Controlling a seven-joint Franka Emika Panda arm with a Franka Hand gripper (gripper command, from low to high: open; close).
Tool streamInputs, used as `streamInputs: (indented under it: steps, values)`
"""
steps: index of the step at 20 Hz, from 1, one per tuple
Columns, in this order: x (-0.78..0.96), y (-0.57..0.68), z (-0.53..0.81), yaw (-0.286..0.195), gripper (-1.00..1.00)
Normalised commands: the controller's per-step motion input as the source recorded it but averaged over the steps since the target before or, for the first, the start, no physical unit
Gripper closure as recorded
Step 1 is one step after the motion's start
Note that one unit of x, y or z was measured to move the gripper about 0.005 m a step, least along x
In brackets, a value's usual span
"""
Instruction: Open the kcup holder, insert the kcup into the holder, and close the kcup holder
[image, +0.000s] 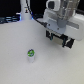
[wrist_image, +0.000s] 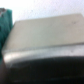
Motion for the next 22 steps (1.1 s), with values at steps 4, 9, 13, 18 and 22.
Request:
streamInputs:
  steps: [4,9,13,18,22]
  values:
    - [0.27,-0.41,0.38,-0.145,-1.0]
    - [0.19,-0.58,0.33,-0.188,-1.0]
    - [0.08,-0.59,0.27,-0.223,-1.0]
    - [-0.01,-0.51,0.15,-0.257,-1.0]
    - [-0.12,-0.39,0.02,-0.297,-1.0]
